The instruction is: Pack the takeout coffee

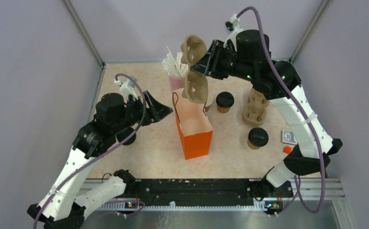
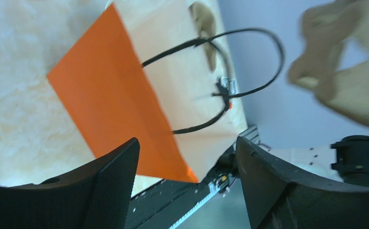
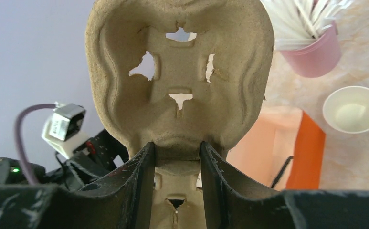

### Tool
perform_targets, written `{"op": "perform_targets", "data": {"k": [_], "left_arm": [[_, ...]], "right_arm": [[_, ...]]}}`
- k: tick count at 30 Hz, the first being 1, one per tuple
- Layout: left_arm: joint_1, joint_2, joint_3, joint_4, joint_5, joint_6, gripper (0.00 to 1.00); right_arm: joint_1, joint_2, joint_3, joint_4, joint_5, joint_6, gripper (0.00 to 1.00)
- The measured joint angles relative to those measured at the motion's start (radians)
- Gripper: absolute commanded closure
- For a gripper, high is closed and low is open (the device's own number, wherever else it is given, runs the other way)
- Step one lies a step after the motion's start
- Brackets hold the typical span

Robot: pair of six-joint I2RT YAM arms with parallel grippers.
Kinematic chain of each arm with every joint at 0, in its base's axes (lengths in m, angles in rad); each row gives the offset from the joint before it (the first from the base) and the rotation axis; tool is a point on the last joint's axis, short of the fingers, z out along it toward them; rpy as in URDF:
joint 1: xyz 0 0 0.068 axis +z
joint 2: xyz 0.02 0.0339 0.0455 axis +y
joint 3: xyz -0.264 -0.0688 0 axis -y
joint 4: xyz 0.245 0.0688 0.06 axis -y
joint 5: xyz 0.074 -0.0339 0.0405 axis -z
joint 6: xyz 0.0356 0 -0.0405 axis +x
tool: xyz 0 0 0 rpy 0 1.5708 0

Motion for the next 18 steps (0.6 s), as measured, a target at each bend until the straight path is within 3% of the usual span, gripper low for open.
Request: {"op": "perform_targets", "data": {"k": [6,18], "left_arm": [[0.000,0.032,0.121,0.019,-0.043,0.011,0.20],[0.000,0.176,0.143,0.076,-0.072,0.039,0.37]], "right_arm": [[0.067,0.015,-0.013,0.023,0.030,0.025,0.64],[0.092,0.031,-0.026,-0.017,0.090,0.026,0.64]]}}
